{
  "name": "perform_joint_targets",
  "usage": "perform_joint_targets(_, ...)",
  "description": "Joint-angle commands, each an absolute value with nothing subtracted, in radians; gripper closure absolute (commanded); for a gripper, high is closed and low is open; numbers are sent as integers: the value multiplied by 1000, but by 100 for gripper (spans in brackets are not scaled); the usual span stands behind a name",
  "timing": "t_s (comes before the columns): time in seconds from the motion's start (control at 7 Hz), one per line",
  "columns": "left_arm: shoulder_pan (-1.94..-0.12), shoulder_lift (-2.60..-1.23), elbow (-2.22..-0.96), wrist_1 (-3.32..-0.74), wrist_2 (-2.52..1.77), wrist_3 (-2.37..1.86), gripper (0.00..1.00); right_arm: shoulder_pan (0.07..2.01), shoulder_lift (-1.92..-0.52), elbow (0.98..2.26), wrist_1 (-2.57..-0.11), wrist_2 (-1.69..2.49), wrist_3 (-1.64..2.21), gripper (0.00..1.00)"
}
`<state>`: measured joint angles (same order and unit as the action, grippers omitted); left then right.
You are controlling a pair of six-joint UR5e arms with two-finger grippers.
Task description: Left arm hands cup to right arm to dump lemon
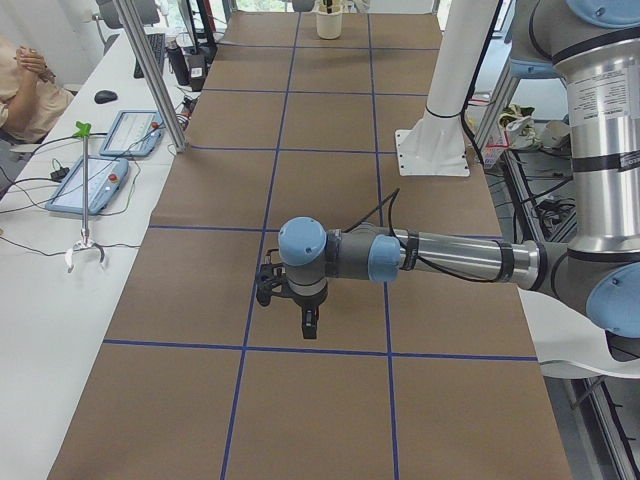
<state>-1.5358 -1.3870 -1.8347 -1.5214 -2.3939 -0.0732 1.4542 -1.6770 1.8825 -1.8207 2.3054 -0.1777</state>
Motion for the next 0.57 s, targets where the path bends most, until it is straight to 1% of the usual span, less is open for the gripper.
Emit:
perform_joint_targets(0.0,-1584,-1391,-1818,-1529,-2395,-66,0,1454,-1678,1882,-1816,2303,-178,0)
perform_joint_targets(0.43,-1585,-1390,-1851,-1529,-2395,-67,0,1454,-1683,1879,-1816,2301,-187,0)
